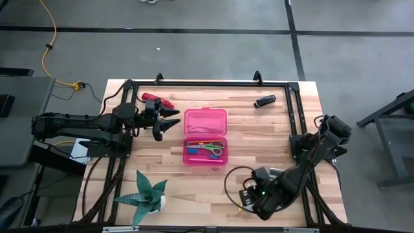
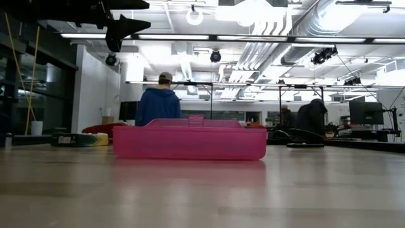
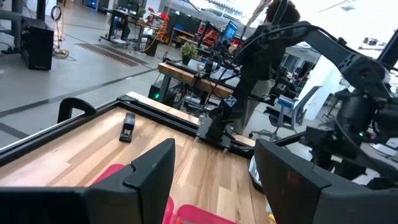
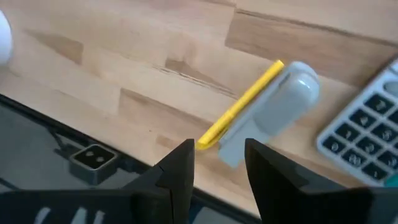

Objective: Pack school essentials
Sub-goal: Put the gray stapler into the pink supply box

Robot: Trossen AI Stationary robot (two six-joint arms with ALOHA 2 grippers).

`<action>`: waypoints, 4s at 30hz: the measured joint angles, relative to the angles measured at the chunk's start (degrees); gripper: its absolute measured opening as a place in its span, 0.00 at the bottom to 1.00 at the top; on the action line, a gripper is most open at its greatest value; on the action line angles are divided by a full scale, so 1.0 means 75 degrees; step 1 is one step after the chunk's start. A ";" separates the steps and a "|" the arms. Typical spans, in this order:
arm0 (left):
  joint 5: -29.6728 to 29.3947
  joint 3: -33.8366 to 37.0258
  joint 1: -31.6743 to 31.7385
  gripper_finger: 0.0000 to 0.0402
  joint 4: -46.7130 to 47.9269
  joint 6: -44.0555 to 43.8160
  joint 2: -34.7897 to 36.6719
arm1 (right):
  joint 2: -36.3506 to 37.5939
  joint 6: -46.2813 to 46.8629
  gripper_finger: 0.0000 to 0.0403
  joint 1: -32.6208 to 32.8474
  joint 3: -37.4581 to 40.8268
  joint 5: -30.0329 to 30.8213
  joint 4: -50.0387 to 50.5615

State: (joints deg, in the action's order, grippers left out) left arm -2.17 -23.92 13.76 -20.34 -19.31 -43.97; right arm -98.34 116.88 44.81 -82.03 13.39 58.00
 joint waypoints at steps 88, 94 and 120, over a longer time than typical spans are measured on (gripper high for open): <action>-0.0003 0.0000 -0.0291 0.52 -0.0096 -0.1608 0.0003 | 0.3845 -0.7541 0.20 -0.3109 0.2613 -0.0102 -0.0633; -0.0061 0.0000 -0.0755 0.52 -0.0125 -0.1835 0.0003 | 0.5168 -0.9153 0.19 -0.4335 0.5229 -0.1232 -0.5486; -0.0461 -0.0009 -0.1641 0.52 -0.1908 -0.0201 -0.0411 | 0.4064 -1.0619 0.19 -0.5877 0.5793 -0.2621 -1.1676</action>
State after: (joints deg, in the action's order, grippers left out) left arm -5.63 -23.99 1.45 -34.65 -20.82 -47.05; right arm -67.85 37.23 0.73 -38.59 -6.27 -29.57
